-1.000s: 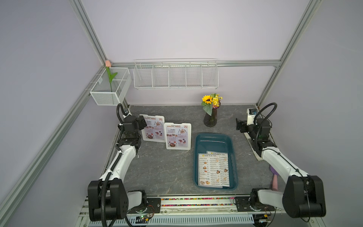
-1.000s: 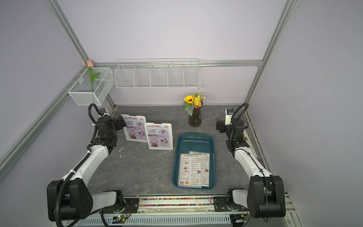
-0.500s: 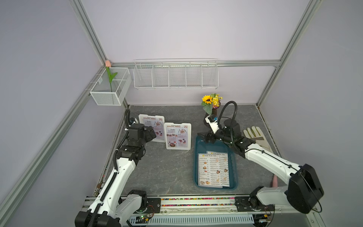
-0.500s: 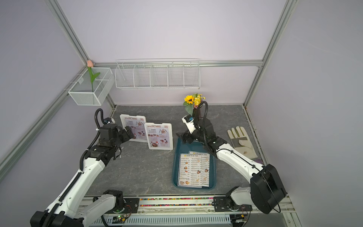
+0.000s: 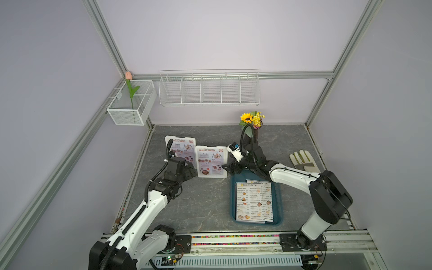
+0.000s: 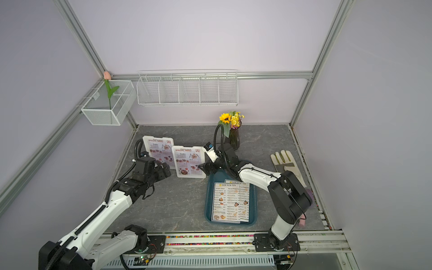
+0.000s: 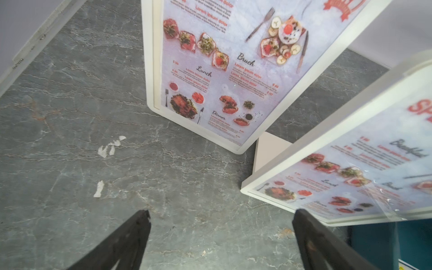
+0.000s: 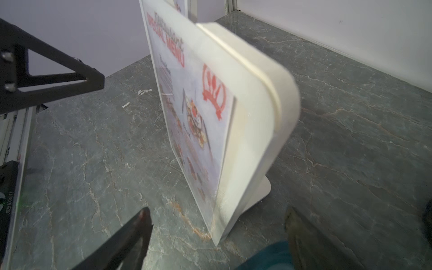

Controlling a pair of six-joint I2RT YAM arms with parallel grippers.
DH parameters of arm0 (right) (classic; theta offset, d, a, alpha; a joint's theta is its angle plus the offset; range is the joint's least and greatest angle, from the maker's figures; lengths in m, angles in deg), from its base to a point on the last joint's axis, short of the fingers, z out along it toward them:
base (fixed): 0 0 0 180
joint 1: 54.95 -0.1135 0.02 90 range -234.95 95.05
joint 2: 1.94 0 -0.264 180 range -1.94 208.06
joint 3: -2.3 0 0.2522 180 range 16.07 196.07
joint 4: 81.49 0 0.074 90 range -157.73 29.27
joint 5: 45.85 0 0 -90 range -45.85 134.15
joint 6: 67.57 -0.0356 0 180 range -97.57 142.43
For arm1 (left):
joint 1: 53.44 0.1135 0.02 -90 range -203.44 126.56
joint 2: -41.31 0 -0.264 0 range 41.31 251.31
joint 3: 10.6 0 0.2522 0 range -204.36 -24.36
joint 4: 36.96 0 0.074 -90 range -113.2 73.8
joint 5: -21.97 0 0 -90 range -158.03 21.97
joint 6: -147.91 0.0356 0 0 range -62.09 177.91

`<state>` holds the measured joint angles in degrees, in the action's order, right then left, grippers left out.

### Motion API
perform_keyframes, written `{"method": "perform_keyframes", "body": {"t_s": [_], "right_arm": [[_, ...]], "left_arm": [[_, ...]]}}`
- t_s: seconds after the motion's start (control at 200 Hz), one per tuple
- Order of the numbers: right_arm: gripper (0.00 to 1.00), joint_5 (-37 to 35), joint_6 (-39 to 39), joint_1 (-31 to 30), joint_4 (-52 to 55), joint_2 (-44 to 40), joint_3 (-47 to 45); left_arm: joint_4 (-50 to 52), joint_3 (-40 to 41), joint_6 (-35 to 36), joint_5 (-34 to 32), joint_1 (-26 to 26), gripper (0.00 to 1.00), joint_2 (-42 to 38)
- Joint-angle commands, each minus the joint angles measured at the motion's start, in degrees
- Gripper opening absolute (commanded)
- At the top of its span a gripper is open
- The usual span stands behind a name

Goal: Replace the menus in the menu holders
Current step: Adjust the menu holder at the center of the board.

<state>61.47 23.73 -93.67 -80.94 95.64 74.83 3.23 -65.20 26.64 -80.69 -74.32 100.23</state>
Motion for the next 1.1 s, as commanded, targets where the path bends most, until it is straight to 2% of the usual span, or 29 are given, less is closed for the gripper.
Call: {"method": "perform_keyframes", "body": {"t_s": [0.0,0.195,0.58,0.735,0.915,1.095], "right_arm": [[0.92,3.0,-1.1,-1.0,-4.4,1.4,1.7],[0.96,5.5,-1.2,-2.5,-4.5,0.8,1.5],[0.99,4.8,-1.5,-7.3,0.4,-7.7,-3.6],[0.99,2.6,-1.8,-8.0,2.6,-11.4,-5.3],[0.98,-1.0,0.5,-7.2,11.5,-14.4,-3.7],[0.99,-4.4,-0.4,-4.7,22.6,-19.4,0.3]], "left_arm": [[-2.7,-0.3,-1.8,1.5,-0.4,0.97,2.3],[-4.0,-2.6,-1.0,1.3,-0.5,0.98,5.1],[-7.1,-8.4,2.8,5.3,-0.6,0.98,15.1],[-8.0,-10.7,3.9,5.2,-4.1,0.97,18.9],[-8.7,-12.2,2.0,4.5,-6.9,0.97,22.2],[-5.8,-10.9,2.1,2.1,-6.8,0.97,17.0]]}}
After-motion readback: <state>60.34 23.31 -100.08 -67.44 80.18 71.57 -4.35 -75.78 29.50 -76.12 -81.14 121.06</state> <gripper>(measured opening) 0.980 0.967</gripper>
